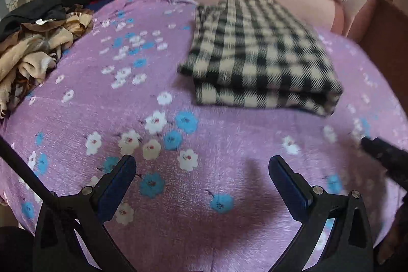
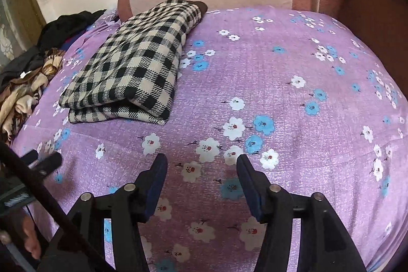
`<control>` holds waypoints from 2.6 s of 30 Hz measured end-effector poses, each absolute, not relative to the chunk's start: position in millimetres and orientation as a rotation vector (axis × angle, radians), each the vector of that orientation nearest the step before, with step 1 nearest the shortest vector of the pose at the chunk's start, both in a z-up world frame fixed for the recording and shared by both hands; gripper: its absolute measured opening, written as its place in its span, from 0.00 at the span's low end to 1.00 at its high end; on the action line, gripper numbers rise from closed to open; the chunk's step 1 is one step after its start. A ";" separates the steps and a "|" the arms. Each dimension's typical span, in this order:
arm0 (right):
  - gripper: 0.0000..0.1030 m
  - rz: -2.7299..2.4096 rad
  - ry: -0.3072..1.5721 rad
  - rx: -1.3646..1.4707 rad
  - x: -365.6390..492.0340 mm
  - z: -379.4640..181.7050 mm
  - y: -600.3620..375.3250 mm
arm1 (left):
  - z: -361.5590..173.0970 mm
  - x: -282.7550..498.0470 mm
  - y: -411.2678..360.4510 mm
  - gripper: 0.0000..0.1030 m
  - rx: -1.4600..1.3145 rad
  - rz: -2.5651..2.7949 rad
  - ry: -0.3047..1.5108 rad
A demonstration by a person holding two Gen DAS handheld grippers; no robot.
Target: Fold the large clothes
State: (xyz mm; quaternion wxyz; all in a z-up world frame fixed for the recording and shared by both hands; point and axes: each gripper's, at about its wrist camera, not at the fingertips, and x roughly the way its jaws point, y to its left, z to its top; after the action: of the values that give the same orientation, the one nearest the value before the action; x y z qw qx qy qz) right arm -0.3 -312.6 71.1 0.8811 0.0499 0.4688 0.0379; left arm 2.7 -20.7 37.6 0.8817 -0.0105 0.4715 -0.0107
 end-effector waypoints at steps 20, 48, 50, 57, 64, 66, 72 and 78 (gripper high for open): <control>0.64 0.008 0.958 0.011 -5.8 68.2 -302.1 | 24.2 13.1 -23.4 1.00 -0.008 -0.005 1.010; 0.69 -0.033 0.873 -0.008 -16.2 83.3 -299.8 | 59.6 -16.5 -33.6 1.00 -0.004 -0.014 0.914; 0.69 -0.032 0.874 -0.011 -15.4 82.4 -299.7 | 58.1 -16.1 -34.2 1.00 -0.001 -0.014 0.920; 0.70 -0.031 0.880 -0.017 -16.3 80.5 -298.5 | 56.3 -17.1 -36.4 1.00 0.003 -0.017 0.927; 0.70 -0.032 0.882 -0.022 -16.1 79.5 -298.9 | 54.8 -17.2 -36.1 1.00 0.000 -0.016 0.935; 0.70 -0.032 0.883 -0.026 -15.9 79.1 -299.2 | 53.8 -16.9 -35.9 1.00 -0.002 -0.017 0.939; 0.71 -0.034 0.884 -0.035 -16.2 78.4 -297.5 | 49.4 -15.7 -36.6 1.00 -0.006 -0.028 0.961; 0.71 -0.035 0.886 -0.036 -15.6 77.7 -297.9 | 47.6 -15.3 -38.2 1.00 -0.002 -0.039 0.968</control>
State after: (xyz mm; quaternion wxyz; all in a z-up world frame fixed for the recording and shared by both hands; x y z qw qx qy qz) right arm -15.6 -297.9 77.7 0.9032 -0.0173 0.4286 -0.0169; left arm -15.3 -38.2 47.6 0.8850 -0.0008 0.4652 -0.0185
